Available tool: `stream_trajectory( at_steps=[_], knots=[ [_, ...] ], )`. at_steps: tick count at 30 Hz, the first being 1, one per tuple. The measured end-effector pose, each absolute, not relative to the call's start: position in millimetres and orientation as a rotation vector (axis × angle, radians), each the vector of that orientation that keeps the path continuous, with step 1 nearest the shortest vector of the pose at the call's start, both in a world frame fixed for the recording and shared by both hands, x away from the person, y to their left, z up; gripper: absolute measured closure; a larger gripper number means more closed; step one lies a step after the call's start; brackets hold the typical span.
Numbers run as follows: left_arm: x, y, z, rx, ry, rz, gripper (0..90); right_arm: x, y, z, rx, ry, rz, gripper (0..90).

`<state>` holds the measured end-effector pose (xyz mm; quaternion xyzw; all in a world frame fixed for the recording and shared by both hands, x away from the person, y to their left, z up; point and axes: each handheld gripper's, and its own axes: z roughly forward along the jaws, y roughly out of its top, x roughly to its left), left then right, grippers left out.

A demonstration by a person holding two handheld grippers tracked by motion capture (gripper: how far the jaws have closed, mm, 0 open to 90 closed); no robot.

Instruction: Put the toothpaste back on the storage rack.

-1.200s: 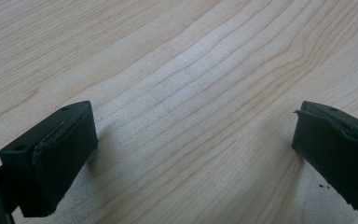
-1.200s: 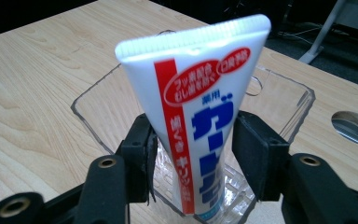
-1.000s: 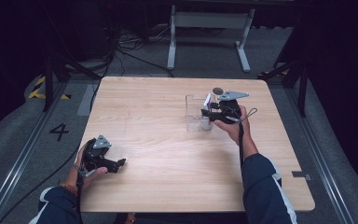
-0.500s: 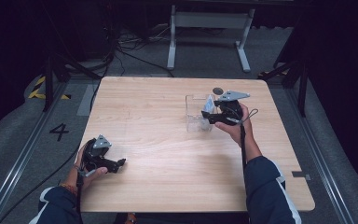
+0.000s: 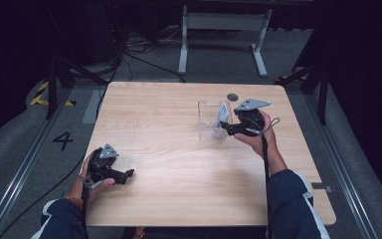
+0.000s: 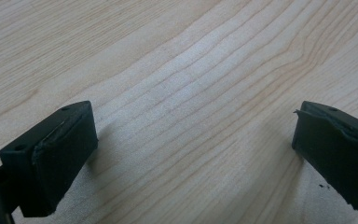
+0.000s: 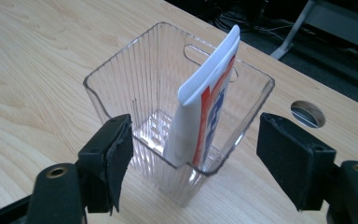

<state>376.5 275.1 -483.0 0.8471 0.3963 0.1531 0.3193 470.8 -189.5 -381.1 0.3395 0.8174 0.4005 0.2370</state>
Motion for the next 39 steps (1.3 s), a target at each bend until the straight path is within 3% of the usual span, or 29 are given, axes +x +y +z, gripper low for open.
stream_trajectory(
  at_steps=[39],
  knots=[
    [376, 275, -483, 2.227, 1.042, 0.402, 0.4, 419, -226, -397, 0.829, 2.313, 0.862, 25.2]
  ],
)
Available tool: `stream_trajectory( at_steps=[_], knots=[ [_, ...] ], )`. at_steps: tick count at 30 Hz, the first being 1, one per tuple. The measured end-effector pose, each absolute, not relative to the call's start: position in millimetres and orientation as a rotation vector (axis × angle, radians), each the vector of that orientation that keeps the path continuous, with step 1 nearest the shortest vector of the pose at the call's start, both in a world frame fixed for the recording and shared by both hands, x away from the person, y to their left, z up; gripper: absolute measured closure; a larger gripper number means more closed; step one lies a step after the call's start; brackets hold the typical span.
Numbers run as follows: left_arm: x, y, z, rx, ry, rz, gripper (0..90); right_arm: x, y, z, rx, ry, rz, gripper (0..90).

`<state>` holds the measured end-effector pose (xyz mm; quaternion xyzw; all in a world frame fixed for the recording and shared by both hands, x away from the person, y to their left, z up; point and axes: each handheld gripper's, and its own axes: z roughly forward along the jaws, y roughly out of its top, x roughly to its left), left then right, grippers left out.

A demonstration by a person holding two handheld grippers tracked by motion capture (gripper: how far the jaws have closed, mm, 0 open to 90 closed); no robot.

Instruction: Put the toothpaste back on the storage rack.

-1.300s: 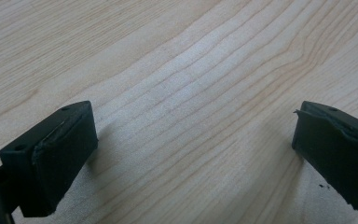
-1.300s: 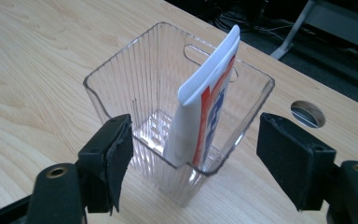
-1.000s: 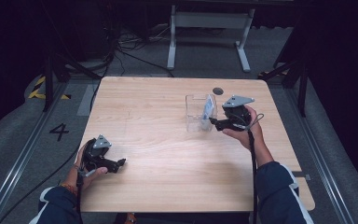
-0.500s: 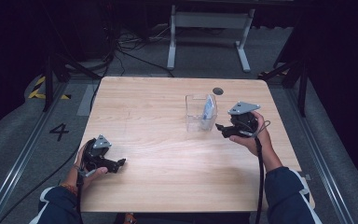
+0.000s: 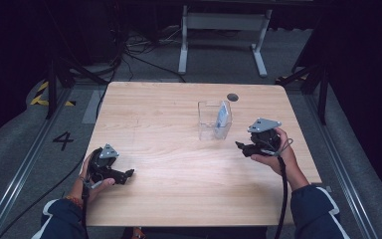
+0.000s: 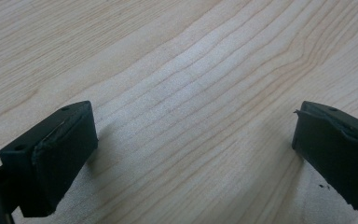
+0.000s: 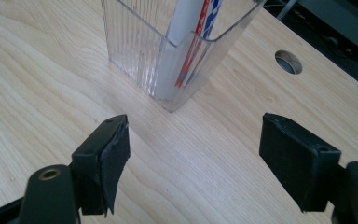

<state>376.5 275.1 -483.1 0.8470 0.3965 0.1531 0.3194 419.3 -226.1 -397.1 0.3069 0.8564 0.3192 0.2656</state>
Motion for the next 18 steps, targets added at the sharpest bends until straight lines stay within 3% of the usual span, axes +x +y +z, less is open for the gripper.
stream_trajectory(
  at_steps=[18],
  knots=[
    [376, 275, -483, 2.227, 1.042, 0.402, 0.4, 398, -249, -422, 0.824, 2.336, 0.797, 24.5]
  ],
)
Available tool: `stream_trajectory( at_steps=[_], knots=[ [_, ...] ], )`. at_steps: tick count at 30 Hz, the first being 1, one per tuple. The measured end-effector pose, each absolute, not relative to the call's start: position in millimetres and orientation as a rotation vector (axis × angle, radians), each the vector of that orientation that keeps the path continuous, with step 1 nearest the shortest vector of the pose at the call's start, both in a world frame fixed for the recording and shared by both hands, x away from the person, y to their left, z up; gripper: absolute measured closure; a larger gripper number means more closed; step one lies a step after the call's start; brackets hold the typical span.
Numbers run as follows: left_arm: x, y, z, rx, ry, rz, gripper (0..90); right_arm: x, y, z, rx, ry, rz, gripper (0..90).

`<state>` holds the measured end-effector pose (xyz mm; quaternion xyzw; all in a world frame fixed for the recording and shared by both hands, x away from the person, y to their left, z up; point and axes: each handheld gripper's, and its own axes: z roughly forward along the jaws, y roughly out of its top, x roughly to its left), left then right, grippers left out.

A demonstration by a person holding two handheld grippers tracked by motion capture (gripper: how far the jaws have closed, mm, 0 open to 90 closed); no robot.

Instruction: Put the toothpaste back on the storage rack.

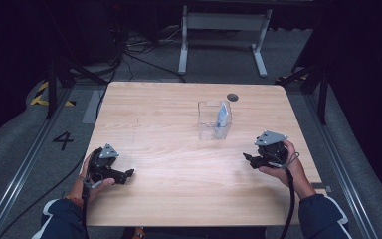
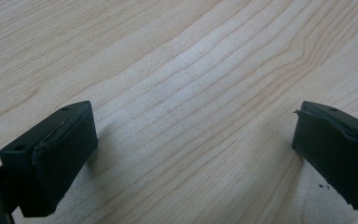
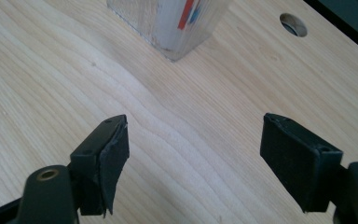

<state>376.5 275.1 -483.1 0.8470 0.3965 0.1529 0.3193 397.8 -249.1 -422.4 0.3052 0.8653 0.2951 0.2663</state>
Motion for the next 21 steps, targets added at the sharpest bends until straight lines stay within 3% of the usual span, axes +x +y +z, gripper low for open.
stream_trajectory(
  at_steps=[21],
  knots=[
    [376, 275, -483, 2.227, 1.042, 0.402, 0.4, 376, -278, -446, 0.9, 2.335, 0.765, 21.8]
  ],
)
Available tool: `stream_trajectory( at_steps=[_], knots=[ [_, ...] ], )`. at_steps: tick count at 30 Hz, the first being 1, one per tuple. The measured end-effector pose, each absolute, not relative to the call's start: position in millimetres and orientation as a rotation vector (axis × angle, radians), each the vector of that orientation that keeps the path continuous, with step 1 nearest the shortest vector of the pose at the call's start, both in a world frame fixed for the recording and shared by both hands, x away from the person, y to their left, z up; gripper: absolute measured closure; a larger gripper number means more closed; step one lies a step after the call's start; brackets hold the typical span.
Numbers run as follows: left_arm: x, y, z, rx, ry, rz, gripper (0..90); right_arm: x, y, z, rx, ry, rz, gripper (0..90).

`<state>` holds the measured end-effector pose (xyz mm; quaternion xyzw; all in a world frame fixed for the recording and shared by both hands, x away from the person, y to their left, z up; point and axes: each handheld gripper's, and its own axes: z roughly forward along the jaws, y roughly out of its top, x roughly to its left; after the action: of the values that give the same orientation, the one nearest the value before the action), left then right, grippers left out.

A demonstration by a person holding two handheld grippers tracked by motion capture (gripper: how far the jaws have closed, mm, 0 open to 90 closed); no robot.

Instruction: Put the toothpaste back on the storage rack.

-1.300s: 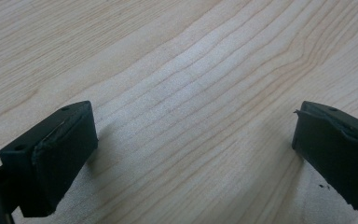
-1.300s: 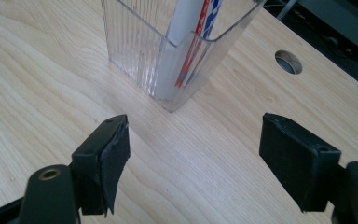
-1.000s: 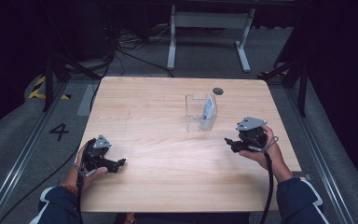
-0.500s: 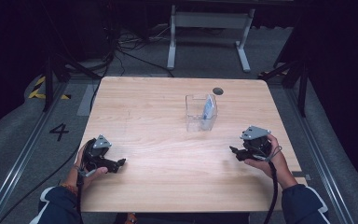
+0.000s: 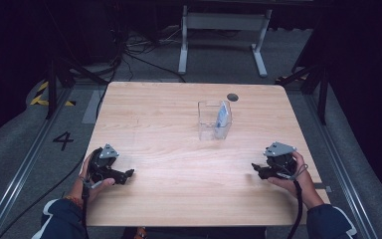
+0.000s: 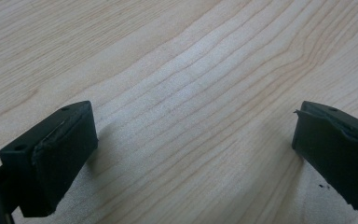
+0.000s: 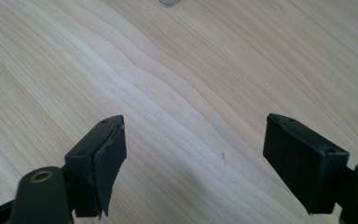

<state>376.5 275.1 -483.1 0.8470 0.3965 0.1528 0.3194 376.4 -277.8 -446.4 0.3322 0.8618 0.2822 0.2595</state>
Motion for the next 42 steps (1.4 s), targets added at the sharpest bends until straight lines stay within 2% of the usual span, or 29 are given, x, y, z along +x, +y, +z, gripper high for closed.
stream_trajectory(
  at_steps=[12, 25, 31, 42],
  knots=[
    [377, 275, -483, 2.227, 1.04, 0.405, 0.4, 362, -306, -460, 0.991, 2.314, 0.82, 17.3],
    [377, 275, -483, 2.227, 1.04, 0.404, 0.4, 353, -336, -478, 1.139, 2.278, 0.868, 16.8],
    [377, 275, -483, 2.229, 1.037, 0.407, 0.2, 352, -351, -487, 1.234, 2.241, 0.979, 14.3],
    [376, 275, -483, 2.227, 1.047, 0.407, 0.2, 353, -353, -487, 1.254, 2.244, 0.983, 14.1]
  ],
)
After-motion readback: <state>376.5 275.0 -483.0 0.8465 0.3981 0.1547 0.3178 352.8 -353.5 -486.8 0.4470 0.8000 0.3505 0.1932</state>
